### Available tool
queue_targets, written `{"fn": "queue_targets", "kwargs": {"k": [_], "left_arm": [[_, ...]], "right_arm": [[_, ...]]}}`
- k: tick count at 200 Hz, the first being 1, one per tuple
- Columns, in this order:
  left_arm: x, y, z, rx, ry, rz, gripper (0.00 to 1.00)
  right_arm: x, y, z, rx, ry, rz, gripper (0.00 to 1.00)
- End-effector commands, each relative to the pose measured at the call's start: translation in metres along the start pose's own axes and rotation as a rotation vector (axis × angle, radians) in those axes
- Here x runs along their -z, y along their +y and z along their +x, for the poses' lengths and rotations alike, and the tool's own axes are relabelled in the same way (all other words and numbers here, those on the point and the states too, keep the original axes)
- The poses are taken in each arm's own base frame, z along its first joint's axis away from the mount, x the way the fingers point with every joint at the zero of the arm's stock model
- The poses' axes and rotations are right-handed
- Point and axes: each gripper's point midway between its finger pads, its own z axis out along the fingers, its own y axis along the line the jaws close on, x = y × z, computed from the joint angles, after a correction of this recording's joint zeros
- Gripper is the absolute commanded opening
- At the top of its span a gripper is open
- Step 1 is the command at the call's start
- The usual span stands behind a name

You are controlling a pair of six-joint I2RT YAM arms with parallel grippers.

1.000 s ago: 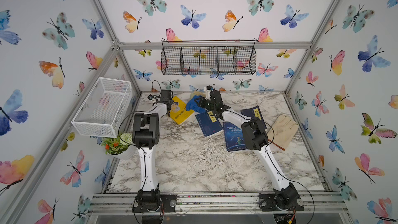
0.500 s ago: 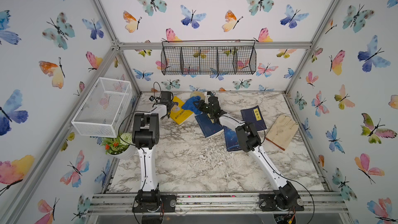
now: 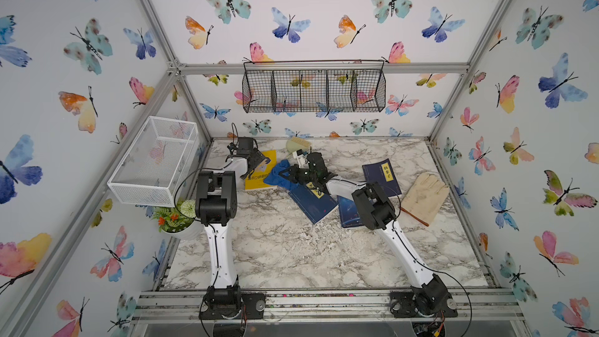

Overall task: Wipe the cover of the book
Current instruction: Adjust the book at the center of the board.

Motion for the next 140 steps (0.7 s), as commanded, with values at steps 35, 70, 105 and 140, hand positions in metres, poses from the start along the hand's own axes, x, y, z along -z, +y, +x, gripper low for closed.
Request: {"fn": "queue_targets", "kwargs": {"k": [35,70,105,140], "left_arm": [[0.021,0.040,0.119,0.048,0.296,0.038,0.98],[0.052,0.048,0.139,0.043,0.312,0.030,0.98],[0.068,0.060,0.155,0.014,0.322,0.002,0.98],[0.081,0.063,0.148,-0.044,0.295,-0.022,0.98]], "right_arm": [[0.013,0.012,0.032,0.012,0.108,-0.017,0.01],[0.033,0.024,0.042,0.043,0.111,-0.002,0.01],[0.052,0.036,0.049,0.076,0.106,0.018,0.01],[0.072,0.056,0.037,0.181,0.065,0.097,0.01]]}}
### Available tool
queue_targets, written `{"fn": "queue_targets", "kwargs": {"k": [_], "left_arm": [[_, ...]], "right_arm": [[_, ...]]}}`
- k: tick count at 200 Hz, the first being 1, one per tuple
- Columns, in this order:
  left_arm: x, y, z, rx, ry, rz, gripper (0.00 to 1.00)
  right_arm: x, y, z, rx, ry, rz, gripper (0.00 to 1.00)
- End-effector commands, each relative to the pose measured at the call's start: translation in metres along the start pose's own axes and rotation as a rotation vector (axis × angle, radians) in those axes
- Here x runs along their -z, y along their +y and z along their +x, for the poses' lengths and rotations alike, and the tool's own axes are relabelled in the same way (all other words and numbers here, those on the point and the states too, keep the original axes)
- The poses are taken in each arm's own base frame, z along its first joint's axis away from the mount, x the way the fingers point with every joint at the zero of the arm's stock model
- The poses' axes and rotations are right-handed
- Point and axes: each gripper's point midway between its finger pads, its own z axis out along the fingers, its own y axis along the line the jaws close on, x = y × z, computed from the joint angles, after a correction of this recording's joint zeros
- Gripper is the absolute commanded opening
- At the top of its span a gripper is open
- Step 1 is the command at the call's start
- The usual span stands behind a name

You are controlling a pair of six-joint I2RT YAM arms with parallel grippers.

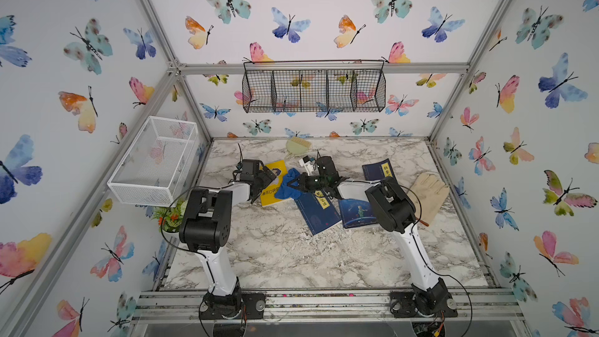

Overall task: Wipe the cover of the book
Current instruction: Adjust the book at the center of the board, then wipe the dirt from the cover of the book.

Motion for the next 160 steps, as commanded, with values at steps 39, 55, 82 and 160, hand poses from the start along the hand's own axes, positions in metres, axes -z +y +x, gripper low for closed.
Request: {"fn": "queue_targets", "kwargs": {"k": [39,55,82,160], "left_arm": [[0.024,0.058,0.041,-0.030,0.110,-0.209,1.00],[0.024,0.061,0.039,-0.024,0.101,-0.225,0.90],[0.025,0.063,0.040,-0.026,0.099,-0.240,0.65],[0.020,0.095,0.065,-0.030,0.164,-0.322,0.44]], "right_arm": [[0.050,0.062,-0.046,0.272,-0.162,0.171,0.01],[0.048,0.072,-0.050,0.289,-0.171,0.158,0.01],[0.016,0.071,-0.035,0.281,-0.111,0.135,0.01],[-0.057,-0.016,-0.010,0.154,-0.053,0.189,0.01]]}}
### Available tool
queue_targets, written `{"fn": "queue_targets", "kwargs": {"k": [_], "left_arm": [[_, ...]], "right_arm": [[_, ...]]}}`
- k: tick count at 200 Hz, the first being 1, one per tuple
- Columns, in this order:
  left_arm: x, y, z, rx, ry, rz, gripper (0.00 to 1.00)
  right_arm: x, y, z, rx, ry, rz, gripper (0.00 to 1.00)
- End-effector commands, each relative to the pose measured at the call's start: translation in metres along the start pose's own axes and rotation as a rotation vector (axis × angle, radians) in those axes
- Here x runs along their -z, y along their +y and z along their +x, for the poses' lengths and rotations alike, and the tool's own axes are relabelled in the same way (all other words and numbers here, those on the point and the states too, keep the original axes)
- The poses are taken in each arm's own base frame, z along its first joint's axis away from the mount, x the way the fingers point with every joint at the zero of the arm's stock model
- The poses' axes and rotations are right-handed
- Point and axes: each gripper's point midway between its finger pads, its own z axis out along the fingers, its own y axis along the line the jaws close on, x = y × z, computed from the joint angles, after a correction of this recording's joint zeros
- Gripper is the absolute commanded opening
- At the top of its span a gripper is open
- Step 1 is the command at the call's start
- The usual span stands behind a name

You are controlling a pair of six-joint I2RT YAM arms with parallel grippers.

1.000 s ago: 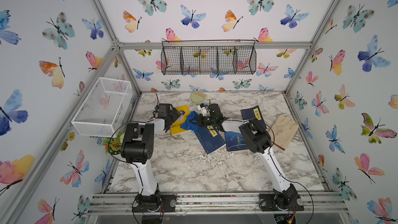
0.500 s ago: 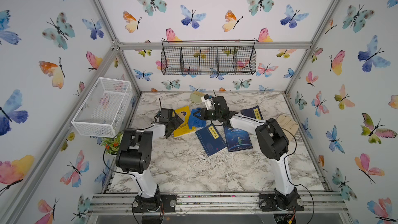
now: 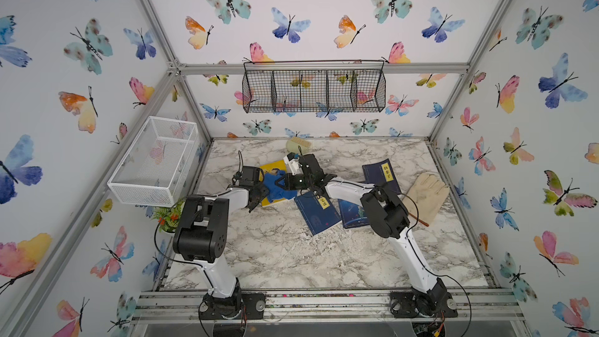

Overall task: Wipe the cover of the book
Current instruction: Wipe the dirt from the cover of the book.

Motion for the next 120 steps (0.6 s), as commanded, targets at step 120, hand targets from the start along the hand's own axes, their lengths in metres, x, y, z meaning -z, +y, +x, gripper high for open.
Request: {"fn": "queue_targets", "kwargs": {"k": [120], "left_arm": [[-0.010,0.051,0.048,-0.029,0.142,-0.153,0.26]], "right_arm": [[-0.043,-0.080,0.023,-0.139,0.013,0.160,0.01]]}}
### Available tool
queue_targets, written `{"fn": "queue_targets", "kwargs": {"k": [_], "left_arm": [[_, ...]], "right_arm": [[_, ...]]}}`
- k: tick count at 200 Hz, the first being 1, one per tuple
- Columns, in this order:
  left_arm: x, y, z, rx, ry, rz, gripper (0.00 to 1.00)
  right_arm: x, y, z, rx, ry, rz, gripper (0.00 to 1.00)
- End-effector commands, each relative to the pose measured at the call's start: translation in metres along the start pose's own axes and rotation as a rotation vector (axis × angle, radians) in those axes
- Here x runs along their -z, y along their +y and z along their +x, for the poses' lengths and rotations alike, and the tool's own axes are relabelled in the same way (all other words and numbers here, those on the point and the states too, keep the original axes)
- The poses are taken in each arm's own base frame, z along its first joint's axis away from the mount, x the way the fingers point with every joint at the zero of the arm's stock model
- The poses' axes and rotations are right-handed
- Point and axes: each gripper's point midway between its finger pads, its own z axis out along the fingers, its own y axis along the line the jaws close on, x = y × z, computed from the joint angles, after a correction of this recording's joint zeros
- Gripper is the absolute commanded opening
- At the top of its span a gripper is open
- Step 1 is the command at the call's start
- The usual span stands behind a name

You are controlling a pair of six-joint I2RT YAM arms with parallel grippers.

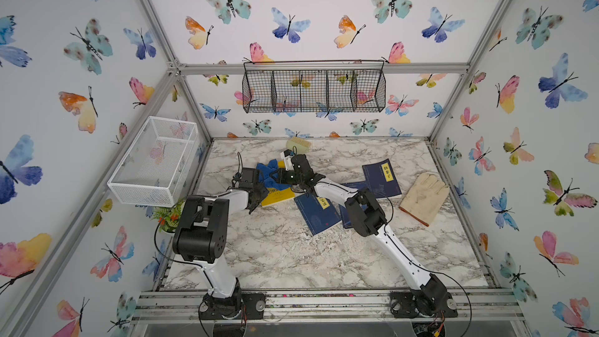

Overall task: Wipe the cover of the book
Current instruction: Wipe the dirt from the cover of the book.

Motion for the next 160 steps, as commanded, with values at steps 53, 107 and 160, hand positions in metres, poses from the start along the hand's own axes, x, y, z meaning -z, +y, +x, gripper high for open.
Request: {"fn": "queue_targets", "kwargs": {"k": [53,107,160], "left_arm": [[-0.008,0.046,0.045,-0.029,0.153,-0.148,0.20],[-0.007,0.045,0.047,-0.043,0.171,-0.140,0.11],[-0.005,0.047,0.050,-0.048,0.176,-0.138,0.10]], "right_arm": [[0.057,-0.019,0.090,0.030,0.225,0.185,0.01],[0.009,-0.036,0.044,0.099,0.099,0.228,0.02],[-0.012,-0.062,0.044,0.022,0.053,0.232,0.03]]}}
